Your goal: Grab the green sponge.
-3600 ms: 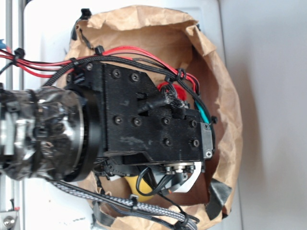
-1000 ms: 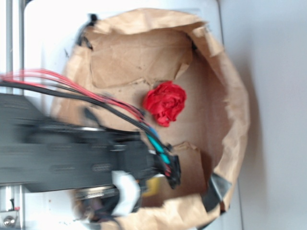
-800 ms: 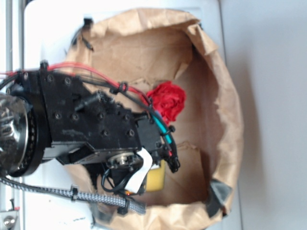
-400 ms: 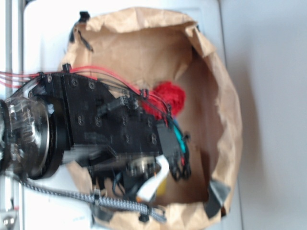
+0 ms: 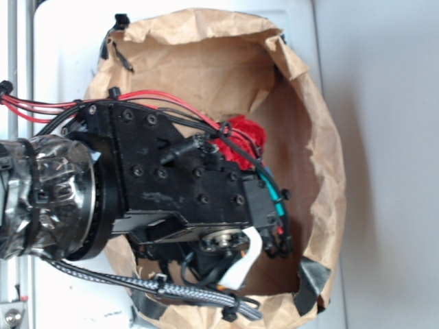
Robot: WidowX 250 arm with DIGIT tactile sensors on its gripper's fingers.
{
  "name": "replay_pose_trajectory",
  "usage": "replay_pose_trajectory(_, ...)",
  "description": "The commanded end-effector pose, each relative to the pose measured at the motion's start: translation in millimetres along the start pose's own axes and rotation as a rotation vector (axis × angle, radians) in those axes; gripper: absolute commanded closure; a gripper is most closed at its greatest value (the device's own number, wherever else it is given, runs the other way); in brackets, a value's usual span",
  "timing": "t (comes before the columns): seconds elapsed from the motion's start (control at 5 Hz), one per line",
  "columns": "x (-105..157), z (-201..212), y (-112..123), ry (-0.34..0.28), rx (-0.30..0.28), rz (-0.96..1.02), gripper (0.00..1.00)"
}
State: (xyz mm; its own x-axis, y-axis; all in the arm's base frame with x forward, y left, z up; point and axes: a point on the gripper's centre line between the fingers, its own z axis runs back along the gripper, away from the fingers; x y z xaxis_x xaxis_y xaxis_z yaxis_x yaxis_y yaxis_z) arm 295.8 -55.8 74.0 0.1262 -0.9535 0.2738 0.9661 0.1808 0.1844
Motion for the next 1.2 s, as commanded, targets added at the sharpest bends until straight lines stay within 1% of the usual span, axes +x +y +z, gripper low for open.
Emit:
replay_pose_trajectory(0.0,6.2,23.7,18.5,-0.038,0.078,0.039,1.0)
replay_pose_trajectory(0.2,5.3,26.8,20.3,-0.045,0.077,0.047,1.0)
replay_pose_trajectory(0.4,3.4,23.6,18.6,-0.025,0.068,0.034,0.13)
replay_pose_trajectory(0.6,1.3,23.4,14.4,-0.024,0.062,0.016,0.0)
replay_pose_trajectory(1.0,3.2,17.5,11.5,-0.017,0.038,-0.002,0.0)
